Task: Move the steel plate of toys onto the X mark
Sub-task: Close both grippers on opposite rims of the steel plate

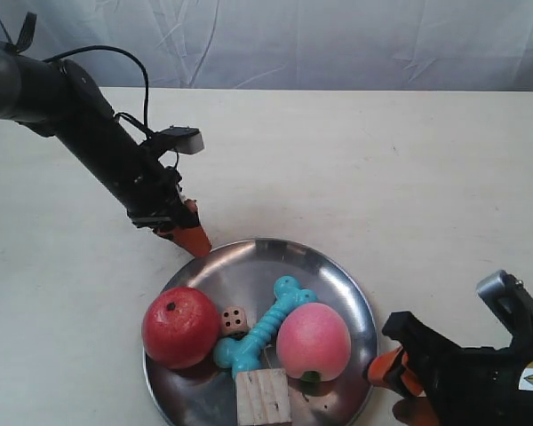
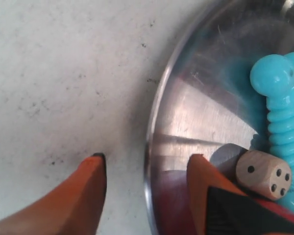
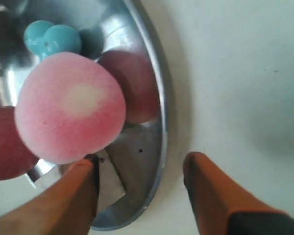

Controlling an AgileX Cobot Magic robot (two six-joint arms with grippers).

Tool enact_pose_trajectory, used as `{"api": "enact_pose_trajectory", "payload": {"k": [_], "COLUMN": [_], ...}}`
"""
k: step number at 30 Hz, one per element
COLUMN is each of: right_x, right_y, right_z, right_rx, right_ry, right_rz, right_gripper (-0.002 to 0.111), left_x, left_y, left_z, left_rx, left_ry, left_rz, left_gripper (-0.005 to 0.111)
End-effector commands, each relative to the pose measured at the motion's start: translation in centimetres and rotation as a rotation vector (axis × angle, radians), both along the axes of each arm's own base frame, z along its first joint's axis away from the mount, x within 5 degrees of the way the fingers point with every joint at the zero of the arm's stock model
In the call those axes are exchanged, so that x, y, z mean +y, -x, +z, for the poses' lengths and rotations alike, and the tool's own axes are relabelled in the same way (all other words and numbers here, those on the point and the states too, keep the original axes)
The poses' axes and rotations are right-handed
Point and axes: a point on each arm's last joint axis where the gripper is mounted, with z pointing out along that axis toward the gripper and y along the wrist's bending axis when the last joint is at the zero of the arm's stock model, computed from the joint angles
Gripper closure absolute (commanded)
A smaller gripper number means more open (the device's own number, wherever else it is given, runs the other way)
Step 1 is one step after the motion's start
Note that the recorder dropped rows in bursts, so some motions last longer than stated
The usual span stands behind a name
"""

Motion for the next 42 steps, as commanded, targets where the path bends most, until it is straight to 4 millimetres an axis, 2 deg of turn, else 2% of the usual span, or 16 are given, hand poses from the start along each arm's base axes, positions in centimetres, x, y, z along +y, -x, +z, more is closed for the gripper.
{"api": "enact_pose_trajectory", "payload": {"k": [1,12,19,27,35,42], "right_x": [-0.1,-0.1,0.4,0.5,0.4,0.6], "right_y": [-0.2,-0.5,-1.3,-1.1,-1.7,-1.5], "right_z": [-1.2,-1.5,-0.8,-1.6,-1.6,-1.6], "right_rx": [0.032,0.021,-0.039,0.025,-0.043,-0.010], "right_ry": [0.058,0.085,0.086,0.112,0.141,0.135], "right_rz": [-0.013,-0.009,0.009,0.027,0.027,0.043], "right_gripper": [0.056,0.056,0.056,0.056,0.056,0.056], "left_x": [-0.6,-0.7,-0.7,-0.7,-0.6,-0.6], "left_y": [0.1,0.0,0.0,0.1,0.0,0.1], "left_z": [0.1,0.1,0.1,0.1,-0.1,0.0], "left_rx": [-0.012,-0.023,-0.019,-0.006,0.028,0.036], "left_ry": [0.000,0.001,0.000,0.000,-0.038,-0.037], "left_rz": [-0.011,-0.002,0.004,0.006,0.078,0.075], "left_gripper": [0.057,0.057,0.057,0.057,0.058,0.058]}}
